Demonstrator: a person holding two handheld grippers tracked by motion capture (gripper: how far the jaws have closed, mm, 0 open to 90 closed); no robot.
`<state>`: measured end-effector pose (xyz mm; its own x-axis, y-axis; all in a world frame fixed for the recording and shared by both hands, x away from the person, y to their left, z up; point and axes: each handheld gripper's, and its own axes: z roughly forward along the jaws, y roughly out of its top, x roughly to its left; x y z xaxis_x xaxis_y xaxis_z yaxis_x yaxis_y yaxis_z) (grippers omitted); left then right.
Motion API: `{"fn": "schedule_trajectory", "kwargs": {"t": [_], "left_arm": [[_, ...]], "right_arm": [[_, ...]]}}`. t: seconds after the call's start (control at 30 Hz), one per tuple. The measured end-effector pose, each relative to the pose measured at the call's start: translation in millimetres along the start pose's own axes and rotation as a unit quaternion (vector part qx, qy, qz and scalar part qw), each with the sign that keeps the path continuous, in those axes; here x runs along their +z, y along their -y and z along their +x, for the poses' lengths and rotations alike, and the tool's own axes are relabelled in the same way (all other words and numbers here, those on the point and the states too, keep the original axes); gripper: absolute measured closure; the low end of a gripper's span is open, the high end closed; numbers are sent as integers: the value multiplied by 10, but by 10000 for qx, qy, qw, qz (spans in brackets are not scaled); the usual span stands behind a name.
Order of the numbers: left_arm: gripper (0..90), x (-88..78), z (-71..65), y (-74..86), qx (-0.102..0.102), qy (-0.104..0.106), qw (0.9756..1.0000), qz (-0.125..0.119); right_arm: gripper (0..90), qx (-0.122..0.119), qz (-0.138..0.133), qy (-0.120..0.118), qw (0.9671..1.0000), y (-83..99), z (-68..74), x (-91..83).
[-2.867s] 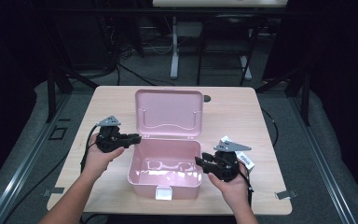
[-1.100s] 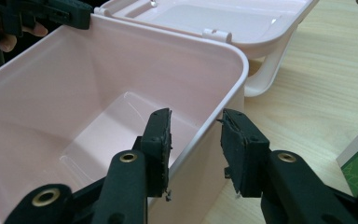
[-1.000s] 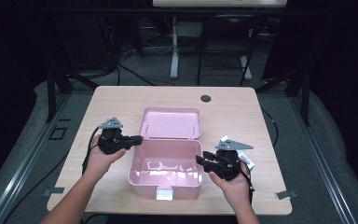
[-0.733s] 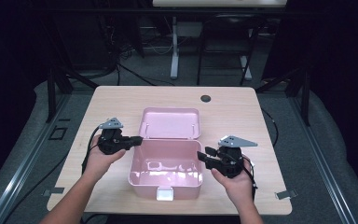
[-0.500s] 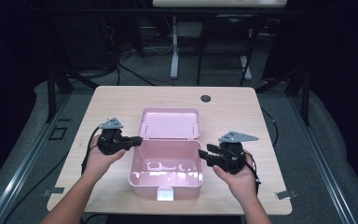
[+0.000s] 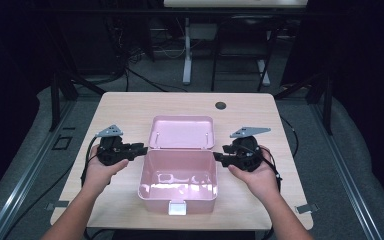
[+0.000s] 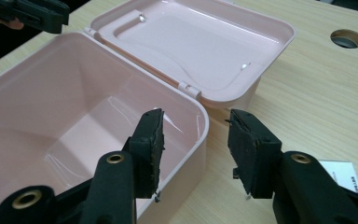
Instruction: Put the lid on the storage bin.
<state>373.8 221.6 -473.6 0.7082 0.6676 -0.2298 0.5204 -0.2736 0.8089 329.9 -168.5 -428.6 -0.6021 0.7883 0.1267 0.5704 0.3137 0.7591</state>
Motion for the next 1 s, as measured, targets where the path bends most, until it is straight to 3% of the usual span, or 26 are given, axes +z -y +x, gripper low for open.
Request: {"fn": "schedule_trajectory", "kwargs": {"t": [0.3, 0.47, 0.6, 0.67, 1.0], "left_arm": [[631, -74, 15, 40, 12, -99, 9999, 24], [618, -110, 34, 52, -3, -156, 9999, 1], [611, -131, 40, 55, -28, -208, 9998, -1], [610, -133, 47, 57, -26, -189, 9998, -30], [608, -108, 68, 73, -44, -211, 9998, 25]], "right_arm": [[544, -171, 380, 124, 9991, -157, -138, 31], [533, -100, 541, 173, 9983, -225, -288, 15], [524, -76, 658, 229, 9975, -246, -404, 8], [519, -113, 727, 372, 9966, -259, -486, -4], [527, -57, 1112, 394, 9930, -211, -708, 1]]}}
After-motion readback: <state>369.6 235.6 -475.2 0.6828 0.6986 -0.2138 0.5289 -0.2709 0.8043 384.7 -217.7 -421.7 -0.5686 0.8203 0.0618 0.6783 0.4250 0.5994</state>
